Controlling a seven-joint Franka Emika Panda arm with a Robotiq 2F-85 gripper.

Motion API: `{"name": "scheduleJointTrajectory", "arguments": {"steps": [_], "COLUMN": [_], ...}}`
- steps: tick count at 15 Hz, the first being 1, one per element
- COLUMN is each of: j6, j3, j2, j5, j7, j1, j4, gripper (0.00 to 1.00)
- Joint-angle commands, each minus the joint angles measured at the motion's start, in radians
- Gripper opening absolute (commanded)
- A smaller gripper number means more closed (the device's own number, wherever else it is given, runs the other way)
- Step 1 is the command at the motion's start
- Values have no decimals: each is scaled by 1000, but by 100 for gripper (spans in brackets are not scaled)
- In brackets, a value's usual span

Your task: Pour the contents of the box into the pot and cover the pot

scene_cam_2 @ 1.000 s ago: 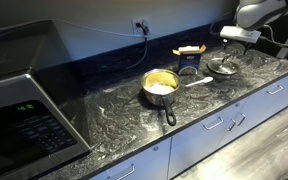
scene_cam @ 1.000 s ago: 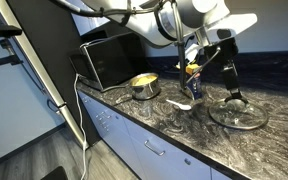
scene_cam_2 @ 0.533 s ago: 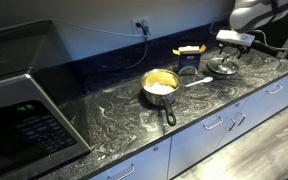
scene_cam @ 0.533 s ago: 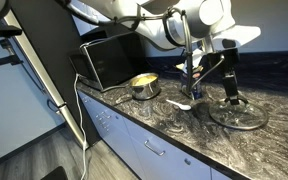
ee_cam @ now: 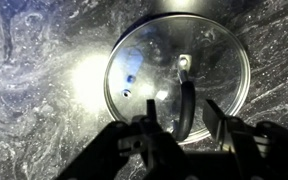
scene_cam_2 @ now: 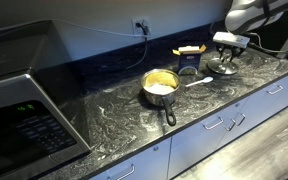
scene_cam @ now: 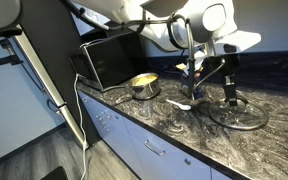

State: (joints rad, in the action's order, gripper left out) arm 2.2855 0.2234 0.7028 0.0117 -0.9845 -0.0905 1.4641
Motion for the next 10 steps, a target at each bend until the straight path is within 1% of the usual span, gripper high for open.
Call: {"name": "scheduleJointTrajectory", "arguments": {"steps": [1, 4, 6, 7, 10], "j6": [-44, -36, -14, 4, 31], "j3": [-6, 16, 39, 49, 74], "j2": [25, 25, -16, -51, -147], "j5": [-25, -3, 19, 27, 42], "j7": [11, -27, -66, -89, -158], "j1": [-10, 10, 32, 43, 72], "j4": [-51, -44, 6, 48, 157], "gripper": [24, 1, 1, 4, 4]}}
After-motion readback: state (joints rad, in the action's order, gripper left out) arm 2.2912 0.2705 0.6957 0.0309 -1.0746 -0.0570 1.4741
